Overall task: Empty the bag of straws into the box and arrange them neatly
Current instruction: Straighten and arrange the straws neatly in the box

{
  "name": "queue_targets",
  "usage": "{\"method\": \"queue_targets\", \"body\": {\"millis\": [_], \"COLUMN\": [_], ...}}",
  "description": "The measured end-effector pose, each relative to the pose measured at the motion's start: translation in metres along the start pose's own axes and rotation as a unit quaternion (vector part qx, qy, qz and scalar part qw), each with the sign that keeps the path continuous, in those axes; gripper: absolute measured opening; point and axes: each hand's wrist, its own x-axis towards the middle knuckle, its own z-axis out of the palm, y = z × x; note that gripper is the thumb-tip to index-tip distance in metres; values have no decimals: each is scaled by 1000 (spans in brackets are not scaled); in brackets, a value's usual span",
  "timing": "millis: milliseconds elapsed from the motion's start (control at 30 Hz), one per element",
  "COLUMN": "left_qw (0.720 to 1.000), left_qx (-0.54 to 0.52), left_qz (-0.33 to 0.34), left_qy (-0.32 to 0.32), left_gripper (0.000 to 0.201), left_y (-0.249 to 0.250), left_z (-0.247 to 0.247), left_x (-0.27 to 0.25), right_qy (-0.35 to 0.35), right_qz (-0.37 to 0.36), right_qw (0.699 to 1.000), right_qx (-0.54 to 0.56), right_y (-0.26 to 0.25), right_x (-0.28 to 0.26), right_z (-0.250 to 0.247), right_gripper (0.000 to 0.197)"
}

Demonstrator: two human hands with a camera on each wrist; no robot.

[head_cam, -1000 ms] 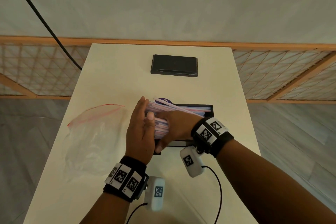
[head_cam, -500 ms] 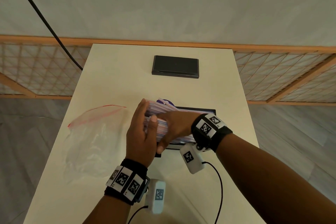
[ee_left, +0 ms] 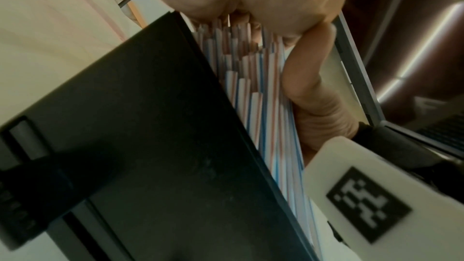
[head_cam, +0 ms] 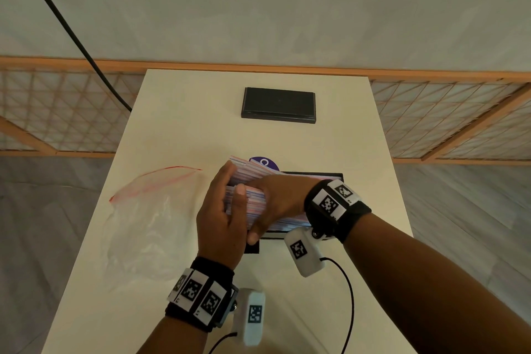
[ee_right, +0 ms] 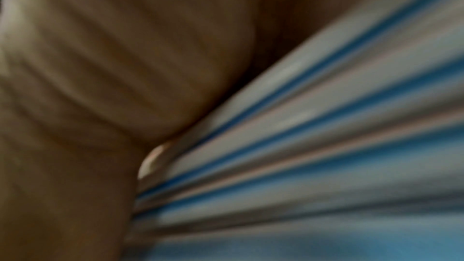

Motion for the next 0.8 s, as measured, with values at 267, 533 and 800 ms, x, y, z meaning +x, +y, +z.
{"method": "queue_targets", "body": {"millis": [267,533,800], "left_qw": [1000,999,997], "left_qx": [-10,-31,-66], "left_qz": [8,30,24], "left_qy": [6,-5,-35], "left_gripper": [59,56,63], "left_y": [-2,-8,-17], "left_z": [-1,1,2], "left_x": [-4,-12,-17], "right_qy": [-10,-4,-1], "right_qz": [21,-2,20], "right_qw": [1000,999,999], "right_qx": [-9,-33,-41], "right_y": [-5,-11,-8], "right_x": [-4,-7,-3], "right_z": [2,1,6], "right_gripper": [59,62,66]}}
